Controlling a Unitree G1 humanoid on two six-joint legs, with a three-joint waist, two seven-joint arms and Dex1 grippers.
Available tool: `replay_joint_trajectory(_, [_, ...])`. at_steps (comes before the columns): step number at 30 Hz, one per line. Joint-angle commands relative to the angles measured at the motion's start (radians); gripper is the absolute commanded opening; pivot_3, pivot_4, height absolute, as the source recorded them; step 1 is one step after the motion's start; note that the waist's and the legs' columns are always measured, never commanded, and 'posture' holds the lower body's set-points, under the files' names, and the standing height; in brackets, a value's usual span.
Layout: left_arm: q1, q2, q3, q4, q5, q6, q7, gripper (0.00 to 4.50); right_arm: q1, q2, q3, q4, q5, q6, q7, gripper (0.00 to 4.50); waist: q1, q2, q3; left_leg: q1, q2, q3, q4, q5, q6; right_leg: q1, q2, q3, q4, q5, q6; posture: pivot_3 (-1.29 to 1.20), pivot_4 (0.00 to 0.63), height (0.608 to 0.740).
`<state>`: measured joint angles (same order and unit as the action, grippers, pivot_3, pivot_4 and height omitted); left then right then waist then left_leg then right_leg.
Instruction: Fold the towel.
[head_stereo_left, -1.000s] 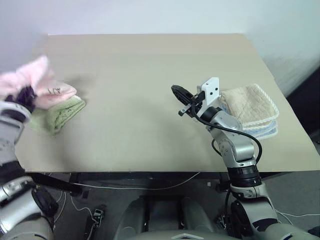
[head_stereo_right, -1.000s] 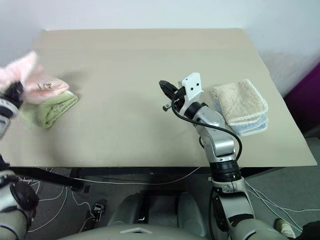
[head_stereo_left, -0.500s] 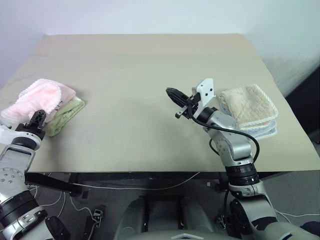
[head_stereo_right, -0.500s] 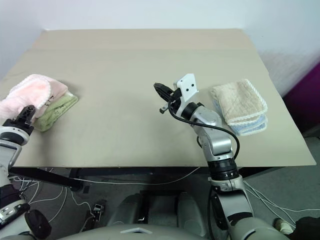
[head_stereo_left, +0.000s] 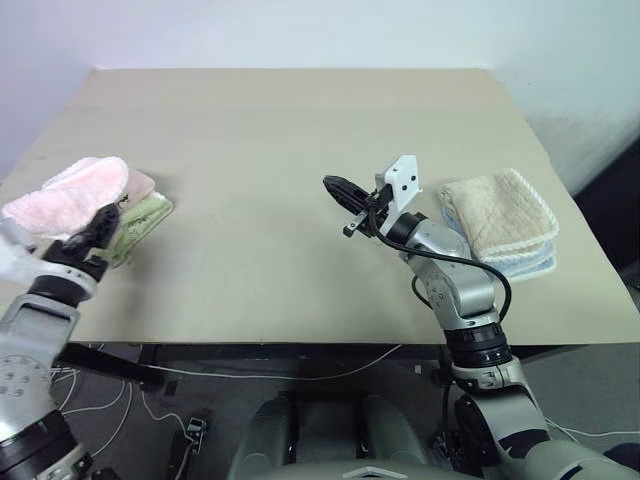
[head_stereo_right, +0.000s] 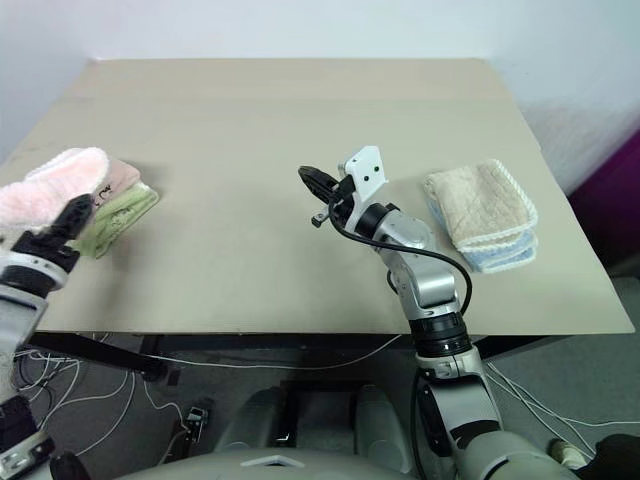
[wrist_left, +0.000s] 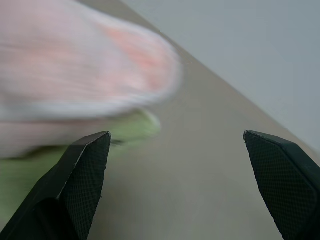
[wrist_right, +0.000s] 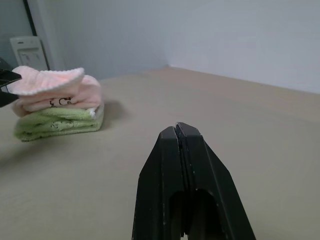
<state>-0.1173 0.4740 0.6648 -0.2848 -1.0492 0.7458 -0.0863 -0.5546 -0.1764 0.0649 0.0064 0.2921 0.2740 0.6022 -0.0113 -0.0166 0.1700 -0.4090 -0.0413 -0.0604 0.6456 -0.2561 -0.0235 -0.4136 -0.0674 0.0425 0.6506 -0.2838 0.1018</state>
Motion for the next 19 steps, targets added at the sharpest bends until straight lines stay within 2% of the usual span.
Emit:
replay_joint_trajectory(1, [0.005, 0.058, -0.207, -0.081, 0.181, -0.059, -0.090, 4.45, -0.010, -0.020, -0.052, -0.007, 0.015, -0.026, -0.013, 0.00, -0.001, 0.000, 0.000, 0.000, 0.000, 0.000, 0.000, 0.000, 0.000, 0.000, 0.000, 0.000, 0.000, 0.000, 0.000, 0.00, 0.150, 0.740])
replay_joint_trajectory(6, [-0.049, 0.100, -0.431, -0.021, 0.392, -0.176, -0.230, 4.45, 0.013, -0.059, -0.090, -0.002, 0.013, -0.029, -0.019, 0.00, -0.005, 0.001, 0.000, 0.000, 0.000, 0.001, -0.002, 0.000, -0.001, -0.001, 0.003, 0.000, 0.000, 0.000, 0.000, 0.00, 0.150, 0.740])
replay_joint_trajectory(10, [-0.097, 0.137, -0.571, 0.091, 0.607, -0.342, -0.322, 4.45, 0.046, -0.097, -0.108, 0.031, -0.017, -0.048, -0.037, 0.00, -0.005, 0.001, 0.000, 0.000, 0.001, 0.002, -0.002, 0.000, -0.001, -0.001, 0.003, 0.000, -0.001, 0.000, 0.000, 0.00, 0.150, 0.740])
replay_joint_trajectory(14, [-0.121, 0.139, -0.605, 0.191, 0.677, -0.475, -0.432, 4.45, 0.082, -0.117, -0.133, 0.027, -0.019, -0.052, -0.067, 0.00, -0.004, 0.002, 0.001, 0.000, 0.001, 0.002, -0.002, 0.000, -0.001, -0.001, 0.002, 0.000, -0.001, 0.000, 0.000, 0.00, 0.150, 0.740])
replay_joint_trajectory(19, [-0.179, 0.109, -0.596, 0.275, 0.681, -0.519, -0.500, 4.45, 0.116, -0.125, -0.140, 0.029, -0.027, -0.064, -0.083, 0.00, -0.002, 0.002, 0.001, 0.000, 0.001, 0.002, -0.002, 0.000, 0.000, -0.001, 0.001, 0.000, -0.001, 0.000, 0.000, 0.00, 0.150, 0.740])
